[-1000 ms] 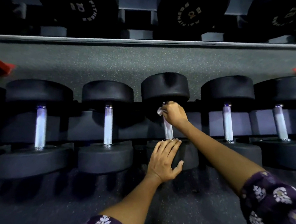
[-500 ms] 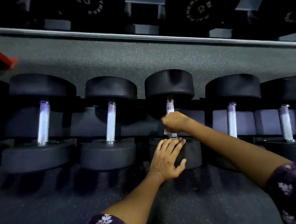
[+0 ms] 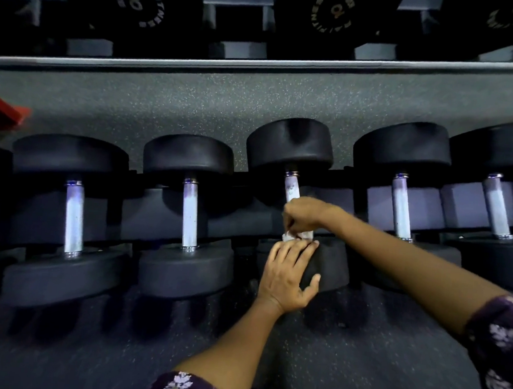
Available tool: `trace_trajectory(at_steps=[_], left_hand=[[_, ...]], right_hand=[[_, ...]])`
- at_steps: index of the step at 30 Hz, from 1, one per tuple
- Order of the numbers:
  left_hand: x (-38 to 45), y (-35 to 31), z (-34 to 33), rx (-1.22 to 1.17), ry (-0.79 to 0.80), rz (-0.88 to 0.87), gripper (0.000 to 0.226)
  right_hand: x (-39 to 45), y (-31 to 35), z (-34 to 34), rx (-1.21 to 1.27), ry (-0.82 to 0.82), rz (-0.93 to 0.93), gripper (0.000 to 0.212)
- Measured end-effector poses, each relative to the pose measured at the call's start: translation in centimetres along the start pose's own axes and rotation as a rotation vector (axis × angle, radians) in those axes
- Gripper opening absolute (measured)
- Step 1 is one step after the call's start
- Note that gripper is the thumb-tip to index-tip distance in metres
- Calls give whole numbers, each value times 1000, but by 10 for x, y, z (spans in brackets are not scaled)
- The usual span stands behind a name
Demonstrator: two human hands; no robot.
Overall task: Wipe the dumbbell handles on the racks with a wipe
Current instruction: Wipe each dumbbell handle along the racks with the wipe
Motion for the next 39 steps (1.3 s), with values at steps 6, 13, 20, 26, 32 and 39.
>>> trace_trajectory(at_steps=[6,13,20,26,32,39], left_hand=[[2,-2,1,3,9,4,55],[3,-3,1,33,5,-4,55],[1,-2,0,52,15,-4,55],[2,-3,0,52,21,1,57],[3,-4,1,78,29,0,56],[4,-4,5,82,47,17,56]], right_hand=[[-3,-17,-2,113,46,6,19],[-1,-13,-20,200,-72,25,19],[-5,-28,-28,381,-94,25,14],[-10,-49,-32,449,-74,-2,16],[-11,-43,-47,587,-198,2,16],[-1,-45,-47,472,-118,-238,16]])
Point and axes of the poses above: each hand's wrist, its own x-axis towards the middle knuckle, its own z-axis out of the back of the hand, y = z × x, the point moved 1 cm from there along x, towards the middle knuckle, and after that the axes turned 13 degrees about -z, right-handed, at the moved point
